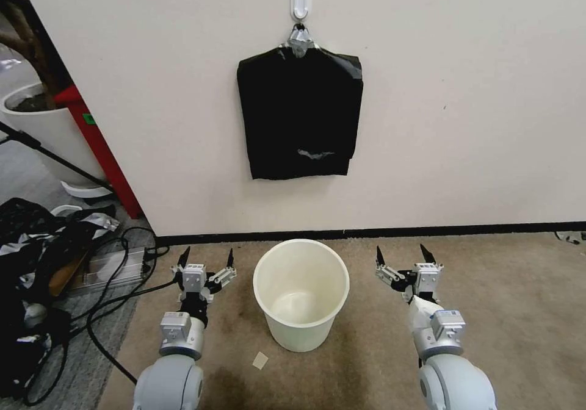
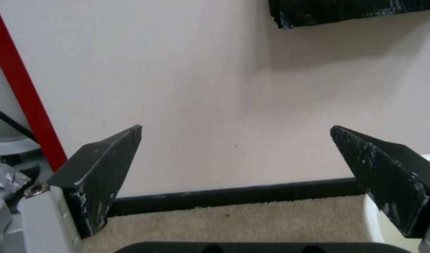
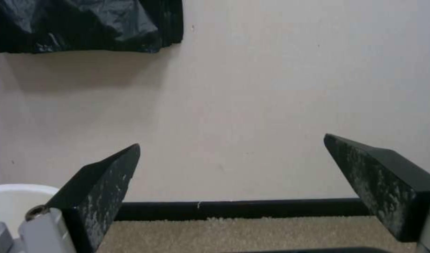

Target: Place a trash bag onto the trash bin.

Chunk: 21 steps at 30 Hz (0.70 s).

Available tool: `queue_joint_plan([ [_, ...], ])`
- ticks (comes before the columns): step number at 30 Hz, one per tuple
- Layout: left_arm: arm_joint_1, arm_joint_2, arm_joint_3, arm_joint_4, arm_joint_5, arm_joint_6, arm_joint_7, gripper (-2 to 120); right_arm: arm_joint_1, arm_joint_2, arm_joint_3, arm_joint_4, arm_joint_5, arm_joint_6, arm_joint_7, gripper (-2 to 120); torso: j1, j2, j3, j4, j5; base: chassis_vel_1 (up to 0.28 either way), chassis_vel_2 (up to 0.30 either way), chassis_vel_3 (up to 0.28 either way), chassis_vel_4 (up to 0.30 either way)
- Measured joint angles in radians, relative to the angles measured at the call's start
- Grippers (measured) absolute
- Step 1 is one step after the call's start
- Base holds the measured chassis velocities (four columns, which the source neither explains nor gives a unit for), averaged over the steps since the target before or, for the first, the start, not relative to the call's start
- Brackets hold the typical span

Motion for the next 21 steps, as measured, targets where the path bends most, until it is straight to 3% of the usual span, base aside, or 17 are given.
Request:
queue_joint_plan([
  [21, 0.0, 0.0, 0.0, 0.0, 0.0, 0.0, 0.0, 100, 0.0, 0.0, 0.0, 0.0, 0.0, 0.0, 0.0, 100, 0.0, 0.0, 0.0, 0.0, 0.0, 0.0, 0.0, 0.0, 0.0],
])
